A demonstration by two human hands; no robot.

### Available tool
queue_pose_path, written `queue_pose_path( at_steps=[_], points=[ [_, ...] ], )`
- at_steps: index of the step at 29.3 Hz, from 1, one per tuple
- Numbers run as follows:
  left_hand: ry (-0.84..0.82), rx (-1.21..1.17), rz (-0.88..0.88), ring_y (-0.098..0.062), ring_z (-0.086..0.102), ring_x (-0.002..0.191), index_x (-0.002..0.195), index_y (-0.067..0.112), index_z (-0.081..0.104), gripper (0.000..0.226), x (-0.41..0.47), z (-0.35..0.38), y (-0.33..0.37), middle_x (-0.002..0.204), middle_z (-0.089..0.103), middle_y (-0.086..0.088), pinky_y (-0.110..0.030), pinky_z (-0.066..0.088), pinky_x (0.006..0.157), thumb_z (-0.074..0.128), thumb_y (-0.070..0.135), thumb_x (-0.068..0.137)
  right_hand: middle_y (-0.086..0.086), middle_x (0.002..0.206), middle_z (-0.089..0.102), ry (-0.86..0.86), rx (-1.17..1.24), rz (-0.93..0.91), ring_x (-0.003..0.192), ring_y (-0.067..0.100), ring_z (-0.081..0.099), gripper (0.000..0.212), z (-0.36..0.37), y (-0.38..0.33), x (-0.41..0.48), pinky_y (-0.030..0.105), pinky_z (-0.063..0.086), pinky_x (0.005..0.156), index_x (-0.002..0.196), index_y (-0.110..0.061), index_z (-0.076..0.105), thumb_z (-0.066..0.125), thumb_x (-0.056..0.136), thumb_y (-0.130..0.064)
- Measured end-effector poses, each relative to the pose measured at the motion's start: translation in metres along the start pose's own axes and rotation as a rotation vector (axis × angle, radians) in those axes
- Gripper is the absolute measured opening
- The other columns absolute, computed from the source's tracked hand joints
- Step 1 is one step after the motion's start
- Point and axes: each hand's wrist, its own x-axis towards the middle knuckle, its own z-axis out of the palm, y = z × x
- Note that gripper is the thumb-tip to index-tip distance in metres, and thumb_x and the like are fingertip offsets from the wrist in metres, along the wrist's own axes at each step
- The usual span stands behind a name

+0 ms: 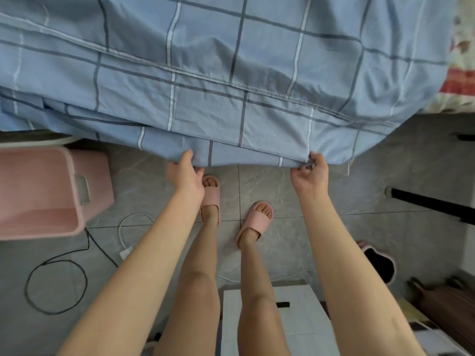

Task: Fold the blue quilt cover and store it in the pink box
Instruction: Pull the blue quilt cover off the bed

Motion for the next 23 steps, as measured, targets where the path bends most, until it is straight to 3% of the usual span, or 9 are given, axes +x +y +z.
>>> queue_pose_path(
  at_steps=[2, 4, 8, 10, 13, 15, 18, 21, 23],
  points=[
    [0.074, 0.027, 0.026, -0.014, 0.061, 0.083, 0.116, 0.007, 0.045, 0.030, -0.008, -0.001, -0.007, 0.103, 0.059, -0.005, -0.025, 0.053, 0.061, 0.056, -0.002, 0.090, -0.002, 0.080, 0.061, -0.018, -0.010, -0.021, 0.055, 0.008, 0.063, 0.016, -0.008, -0.008, -0.003, 0.016, 0.048, 0.046, 0.094, -0.012, 0.054, 0.046, 0.090, 0.002],
    [0.130, 0.059, 0.081, -0.012, 0.057, 0.072, 0.119, 0.006, 0.040, 0.034, -0.011, -0.001, -0.016, 0.108, 0.056, -0.010, -0.019, 0.048, 0.053, 0.054, -0.004, 0.090, -0.002, 0.090, 0.061, -0.059, -0.008, -0.041, 0.064, 0.009, 0.066, 0.028, -0.016, -0.017, -0.004, 0.018, 0.050, 0.051, 0.109, -0.015, 0.052, 0.045, 0.089, 0.003],
    [0.200, 0.161, 0.254, -0.017, 0.053, 0.081, 0.134, 0.023, 0.023, 0.063, -0.009, -0.001, -0.026, 0.115, 0.047, -0.012, -0.025, 0.047, 0.071, 0.044, -0.013, 0.086, -0.001, 0.076, 0.065, -0.103, -0.046, -0.083, 0.076, 0.012, 0.063, 0.015, -0.019, -0.044, -0.008, 0.023, 0.055, 0.071, 0.096, -0.014, 0.056, 0.045, 0.092, -0.003],
    [0.190, 0.284, 0.274, -0.019, 0.052, 0.082, 0.121, 0.019, 0.040, 0.048, -0.007, -0.001, -0.028, 0.111, 0.050, -0.012, -0.026, 0.047, 0.071, 0.040, -0.013, 0.085, 0.002, 0.087, 0.069, -0.088, -0.045, -0.118, 0.080, 0.014, 0.066, 0.013, -0.021, -0.061, -0.010, 0.024, 0.055, 0.073, 0.099, -0.012, 0.058, 0.047, 0.094, -0.006],
    [0.046, 0.375, 0.065, -0.012, 0.048, 0.072, 0.094, 0.019, 0.057, 0.020, -0.013, 0.010, -0.030, 0.104, 0.054, -0.006, -0.020, 0.041, 0.058, 0.049, 0.001, 0.091, 0.003, 0.094, 0.063, -0.031, -0.115, -0.228, 0.080, 0.014, 0.065, 0.010, -0.027, -0.081, -0.013, 0.022, 0.053, 0.063, 0.095, -0.012, 0.053, 0.049, 0.093, -0.003],
    [-0.131, 0.318, -0.141, -0.013, 0.052, 0.086, 0.098, 0.019, 0.058, 0.008, -0.029, 0.026, -0.034, 0.107, 0.055, -0.005, -0.021, 0.040, 0.063, 0.054, 0.019, 0.092, 0.002, 0.092, 0.059, 0.013, -0.261, -0.322, 0.080, 0.013, 0.061, 0.014, -0.031, -0.090, -0.017, 0.023, 0.052, 0.063, 0.090, -0.013, 0.049, 0.049, 0.093, 0.000],
    [-0.281, 0.346, -0.247, -0.016, 0.049, 0.115, 0.107, 0.022, 0.058, 0.021, -0.049, 0.050, -0.045, 0.124, 0.054, -0.002, -0.027, 0.038, 0.076, 0.053, 0.036, 0.091, 0.000, 0.100, 0.059, 0.016, -0.445, -0.449, 0.083, 0.013, 0.058, 0.032, -0.041, -0.095, -0.025, 0.024, 0.051, 0.067, 0.108, -0.015, 0.050, 0.047, 0.088, 0.009],
    [-0.321, 0.244, -0.257, -0.017, 0.047, 0.119, 0.106, 0.024, 0.059, 0.029, -0.073, 0.070, -0.058, 0.130, 0.052, -0.002, -0.033, 0.037, 0.092, 0.050, 0.045, 0.088, 0.005, 0.117, 0.056, 0.016, -0.535, -0.528, 0.090, 0.017, 0.057, 0.051, -0.050, -0.108, -0.032, 0.023, 0.051, 0.065, 0.125, -0.015, 0.042, 0.045, 0.083, 0.014],
    [-0.296, 0.086, -0.236, -0.020, 0.049, 0.117, 0.110, 0.022, 0.058, 0.040, -0.086, 0.079, -0.065, 0.127, 0.053, -0.006, -0.033, 0.036, 0.096, 0.041, 0.051, 0.089, 0.006, 0.120, 0.052, 0.006, -0.583, -0.560, 0.094, 0.020, 0.056, 0.049, -0.052, -0.118, -0.035, 0.023, 0.050, 0.063, 0.117, -0.020, 0.039, 0.045, 0.081, 0.013]
  ],
)
